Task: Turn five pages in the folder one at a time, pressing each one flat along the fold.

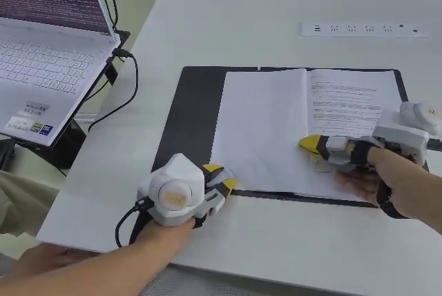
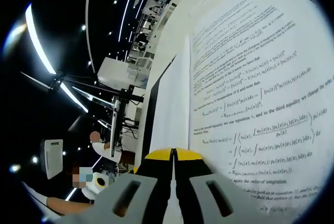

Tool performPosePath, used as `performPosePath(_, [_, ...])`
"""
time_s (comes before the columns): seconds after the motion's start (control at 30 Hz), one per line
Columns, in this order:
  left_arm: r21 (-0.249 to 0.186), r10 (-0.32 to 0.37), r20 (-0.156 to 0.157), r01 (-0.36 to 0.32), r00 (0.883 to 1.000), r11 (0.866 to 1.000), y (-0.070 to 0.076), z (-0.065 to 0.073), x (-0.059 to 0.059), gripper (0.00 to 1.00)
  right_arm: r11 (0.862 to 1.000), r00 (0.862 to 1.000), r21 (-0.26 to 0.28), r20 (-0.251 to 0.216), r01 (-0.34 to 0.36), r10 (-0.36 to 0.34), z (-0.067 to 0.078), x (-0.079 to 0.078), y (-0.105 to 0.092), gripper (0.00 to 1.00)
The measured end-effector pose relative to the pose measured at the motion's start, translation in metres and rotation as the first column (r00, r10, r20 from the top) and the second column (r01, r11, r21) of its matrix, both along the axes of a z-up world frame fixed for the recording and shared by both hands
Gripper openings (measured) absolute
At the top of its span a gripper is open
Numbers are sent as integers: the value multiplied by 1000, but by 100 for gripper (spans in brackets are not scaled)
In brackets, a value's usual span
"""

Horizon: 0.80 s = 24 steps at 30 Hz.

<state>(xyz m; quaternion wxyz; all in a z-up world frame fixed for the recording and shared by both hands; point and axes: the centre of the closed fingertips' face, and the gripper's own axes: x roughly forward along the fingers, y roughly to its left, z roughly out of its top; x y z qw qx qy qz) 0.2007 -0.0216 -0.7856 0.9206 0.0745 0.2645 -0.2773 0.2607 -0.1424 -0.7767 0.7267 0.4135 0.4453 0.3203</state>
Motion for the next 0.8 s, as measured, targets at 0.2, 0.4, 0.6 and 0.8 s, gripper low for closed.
performPosePath(0.2, [-3,4,0,-4,1000,1000,0,1,-1,17,1000,1000,16,-20,-19,19,-1,-18,1,0])
performPosePath(0.4, [-1,4,-2,-4,1000,1000,-1,1,-1,17,999,999,28,-33,-34,35,-1,-35,0,0])
performPosePath(0.6, [-1,6,-3,-6,1000,1000,-2,1,-1,17,997,997,43,-51,-56,58,-2,-54,0,0])
performPosePath(0.8, [-1,6,-5,-6,1000,1000,-2,1,0,17,996,995,58,-71,-65,69,-1,-71,0,0])
